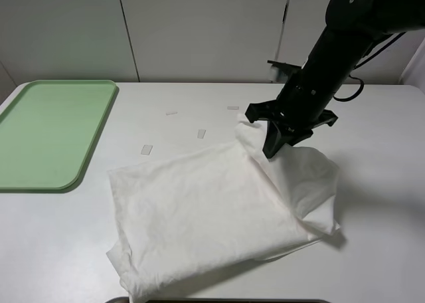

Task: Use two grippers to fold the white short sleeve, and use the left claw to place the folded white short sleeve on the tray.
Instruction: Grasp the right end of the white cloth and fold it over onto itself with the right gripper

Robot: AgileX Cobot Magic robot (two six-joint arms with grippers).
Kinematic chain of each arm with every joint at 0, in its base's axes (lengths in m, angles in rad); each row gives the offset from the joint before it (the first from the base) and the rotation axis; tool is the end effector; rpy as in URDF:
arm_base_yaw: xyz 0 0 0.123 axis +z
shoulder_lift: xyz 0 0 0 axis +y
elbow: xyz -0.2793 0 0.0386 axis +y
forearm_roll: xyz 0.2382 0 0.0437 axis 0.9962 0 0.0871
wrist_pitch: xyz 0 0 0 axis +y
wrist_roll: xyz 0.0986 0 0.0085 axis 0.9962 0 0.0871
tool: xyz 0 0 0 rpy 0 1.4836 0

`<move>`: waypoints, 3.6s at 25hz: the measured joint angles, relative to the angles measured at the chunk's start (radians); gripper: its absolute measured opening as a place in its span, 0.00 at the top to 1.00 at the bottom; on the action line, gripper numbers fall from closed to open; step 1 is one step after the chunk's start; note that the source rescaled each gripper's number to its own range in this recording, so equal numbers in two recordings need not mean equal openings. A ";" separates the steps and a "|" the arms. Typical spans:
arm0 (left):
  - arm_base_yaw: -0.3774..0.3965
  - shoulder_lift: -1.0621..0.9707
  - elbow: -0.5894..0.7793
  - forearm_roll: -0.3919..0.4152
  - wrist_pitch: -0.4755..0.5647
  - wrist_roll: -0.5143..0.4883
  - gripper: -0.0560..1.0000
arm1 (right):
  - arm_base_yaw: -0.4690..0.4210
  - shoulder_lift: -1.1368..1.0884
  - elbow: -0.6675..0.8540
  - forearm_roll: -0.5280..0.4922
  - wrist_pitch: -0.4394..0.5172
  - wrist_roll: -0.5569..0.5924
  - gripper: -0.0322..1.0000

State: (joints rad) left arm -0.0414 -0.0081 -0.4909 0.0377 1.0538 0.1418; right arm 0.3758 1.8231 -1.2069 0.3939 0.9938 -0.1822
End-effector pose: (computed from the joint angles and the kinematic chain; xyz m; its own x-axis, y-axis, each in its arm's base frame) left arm -0.0030 0.0034 0.2670 -0.4424 0.1781 -0.8790 0.0839 0.9840 0.1572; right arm 0.2995 0.1524 0.1884 -0.9413 -0.3299 -0.0717 -0.3348 0.8849 0.3237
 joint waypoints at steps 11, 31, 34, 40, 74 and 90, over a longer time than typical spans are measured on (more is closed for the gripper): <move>0.000 0.000 0.000 0.000 0.000 0.000 0.05 | 0.000 0.004 0.000 0.404 0.049 -0.405 0.24; 0.000 0.000 0.000 0.000 0.000 0.000 0.05 | -0.012 -0.071 0.000 -0.098 0.095 -0.210 0.24; 0.000 0.000 0.000 0.000 0.000 0.000 0.05 | -0.044 -0.102 0.000 -0.203 0.080 -0.135 0.24; 0.000 0.000 0.000 0.000 0.001 0.000 0.05 | -0.135 -0.114 0.027 -0.403 0.014 0.050 0.24; 0.000 0.000 0.000 0.000 0.001 0.000 0.05 | 0.043 -0.114 0.262 0.367 -0.097 0.062 0.00; 0.000 0.000 0.000 0.000 0.001 0.000 0.05 | 0.046 -0.114 0.262 0.766 0.051 -0.300 0.00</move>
State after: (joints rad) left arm -0.0414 -0.0081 -0.4909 0.0377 1.0548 0.1418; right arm 0.4216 1.7086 -0.9452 1.1599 1.0449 -0.4819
